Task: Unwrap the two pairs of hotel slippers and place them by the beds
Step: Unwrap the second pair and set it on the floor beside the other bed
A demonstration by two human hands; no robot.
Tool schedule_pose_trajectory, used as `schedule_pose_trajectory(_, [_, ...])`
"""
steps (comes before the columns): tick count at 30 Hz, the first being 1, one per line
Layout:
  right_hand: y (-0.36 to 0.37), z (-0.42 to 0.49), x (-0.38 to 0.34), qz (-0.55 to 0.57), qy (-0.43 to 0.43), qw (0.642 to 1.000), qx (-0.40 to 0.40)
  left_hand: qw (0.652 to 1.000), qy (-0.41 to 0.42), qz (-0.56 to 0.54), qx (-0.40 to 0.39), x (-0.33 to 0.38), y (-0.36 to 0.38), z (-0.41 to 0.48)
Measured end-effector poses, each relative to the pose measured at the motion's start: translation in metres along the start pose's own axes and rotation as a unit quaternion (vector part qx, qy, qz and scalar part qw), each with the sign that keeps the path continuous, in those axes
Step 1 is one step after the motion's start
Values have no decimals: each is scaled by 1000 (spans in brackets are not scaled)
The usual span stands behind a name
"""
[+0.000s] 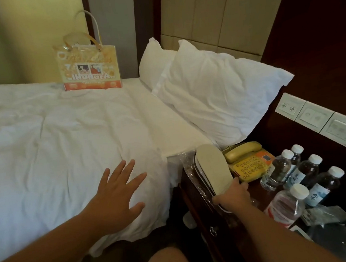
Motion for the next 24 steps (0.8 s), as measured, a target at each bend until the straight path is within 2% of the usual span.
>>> schedule_pose_trajectory(3, [-10, 0, 1, -6, 13, 1000, 12, 1000, 3, -3, 0, 4, -8, -3])
schedule_pose_trajectory(9, [-11, -6, 18, -39, 38, 998, -23, 1000, 13, -1, -5, 9, -14, -10])
schedule_pose_trajectory(19, [-27, -13, 16, 2, -7, 994, 110, 998, -18, -46, -50, 20, -12, -16])
schedule_pose_trajectory(24, [-42, -24, -4, 105, -45, 983, 145, 988, -21, -134, -78, 39, -10, -13])
Point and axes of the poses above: each hand's wrist, its own z-axis towards the middle knuckle, its own y-axis out of the palm, x = y × z, the point moved 2 cm from there along z, towards the middle knuckle, and after that the axes turned 6 degrees about -y, right-handed, at the moved point
